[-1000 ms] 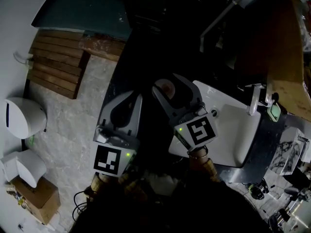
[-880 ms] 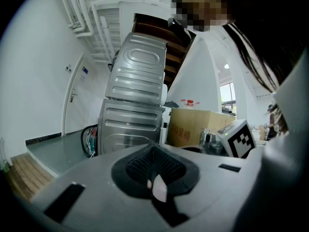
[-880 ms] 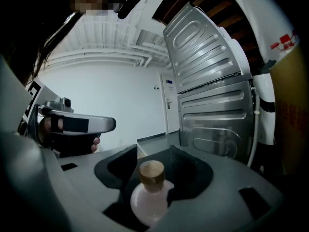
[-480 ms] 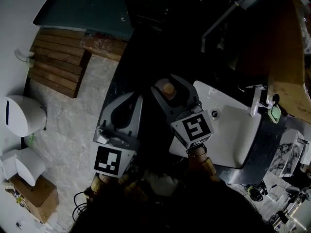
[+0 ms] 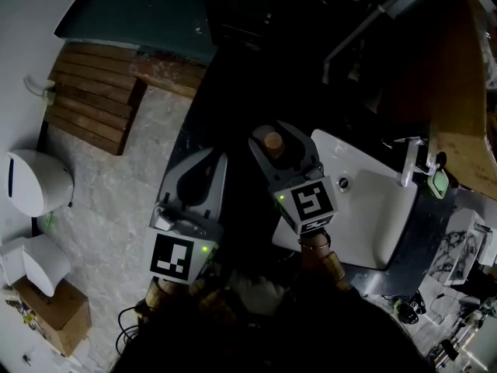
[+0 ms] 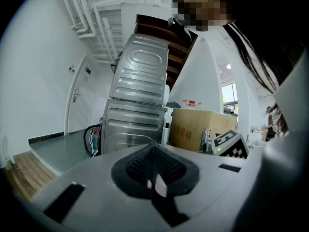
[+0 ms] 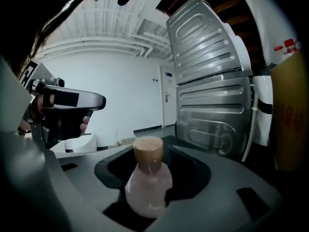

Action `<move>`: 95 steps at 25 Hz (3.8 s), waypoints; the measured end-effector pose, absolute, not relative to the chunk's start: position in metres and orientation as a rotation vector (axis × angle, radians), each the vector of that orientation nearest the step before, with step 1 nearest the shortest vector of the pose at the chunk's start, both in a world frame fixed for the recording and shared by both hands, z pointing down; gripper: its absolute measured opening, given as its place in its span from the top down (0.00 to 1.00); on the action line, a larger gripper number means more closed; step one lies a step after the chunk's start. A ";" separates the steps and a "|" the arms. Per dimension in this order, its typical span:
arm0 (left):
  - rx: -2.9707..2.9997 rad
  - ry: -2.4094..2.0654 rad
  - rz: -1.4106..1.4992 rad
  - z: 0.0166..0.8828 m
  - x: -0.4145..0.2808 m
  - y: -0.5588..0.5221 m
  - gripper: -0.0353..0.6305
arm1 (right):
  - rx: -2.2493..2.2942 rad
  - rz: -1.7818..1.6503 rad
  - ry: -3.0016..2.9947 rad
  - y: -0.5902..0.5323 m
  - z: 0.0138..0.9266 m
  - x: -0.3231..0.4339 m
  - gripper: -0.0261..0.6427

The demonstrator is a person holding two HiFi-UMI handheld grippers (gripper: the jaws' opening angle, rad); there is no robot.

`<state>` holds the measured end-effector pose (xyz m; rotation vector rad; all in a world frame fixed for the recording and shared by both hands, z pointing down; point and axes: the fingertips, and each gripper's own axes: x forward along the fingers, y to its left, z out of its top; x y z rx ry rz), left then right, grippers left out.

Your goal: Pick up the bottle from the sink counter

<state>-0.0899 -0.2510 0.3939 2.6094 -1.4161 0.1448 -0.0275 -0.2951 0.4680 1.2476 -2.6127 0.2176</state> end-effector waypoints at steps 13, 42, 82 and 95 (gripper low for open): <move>2.617 -1.421 0.113 0.385 -0.097 -0.249 0.91 | 1.222 0.158 -2.580 -0.293 0.465 -0.031 0.73; 2.716 -1.420 0.025 0.331 -0.087 -0.247 0.91 | 1.307 0.192 -2.594 -0.287 0.418 -0.015 0.77; 3.091 -0.970 -0.257 0.220 0.021 -0.170 0.91 | 1.504 -0.155 -2.700 -0.146 0.226 0.056 0.77; 3.089 -0.985 -0.253 0.221 0.023 -0.165 0.91 | 1.545 -0.157 -2.682 -0.138 0.230 0.068 0.77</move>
